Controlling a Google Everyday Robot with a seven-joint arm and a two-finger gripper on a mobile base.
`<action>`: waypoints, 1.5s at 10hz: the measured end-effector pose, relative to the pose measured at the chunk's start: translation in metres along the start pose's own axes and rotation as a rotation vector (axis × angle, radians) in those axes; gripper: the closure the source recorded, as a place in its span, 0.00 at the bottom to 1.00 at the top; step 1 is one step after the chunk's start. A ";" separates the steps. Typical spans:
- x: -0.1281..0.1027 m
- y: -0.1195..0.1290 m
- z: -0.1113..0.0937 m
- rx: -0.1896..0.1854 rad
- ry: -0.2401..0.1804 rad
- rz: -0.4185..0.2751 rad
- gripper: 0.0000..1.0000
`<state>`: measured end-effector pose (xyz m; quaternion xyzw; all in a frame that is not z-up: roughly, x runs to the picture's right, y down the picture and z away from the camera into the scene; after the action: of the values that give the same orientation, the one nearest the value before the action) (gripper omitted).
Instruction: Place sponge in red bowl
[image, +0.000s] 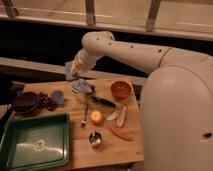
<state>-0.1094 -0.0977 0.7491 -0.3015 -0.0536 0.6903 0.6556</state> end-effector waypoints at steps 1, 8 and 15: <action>0.002 -0.014 -0.012 0.010 -0.004 0.028 1.00; 0.054 -0.106 -0.083 0.052 -0.083 0.262 1.00; 0.069 -0.122 -0.093 0.049 -0.107 0.309 1.00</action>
<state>0.0450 -0.0462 0.7067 -0.2530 -0.0247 0.7990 0.5450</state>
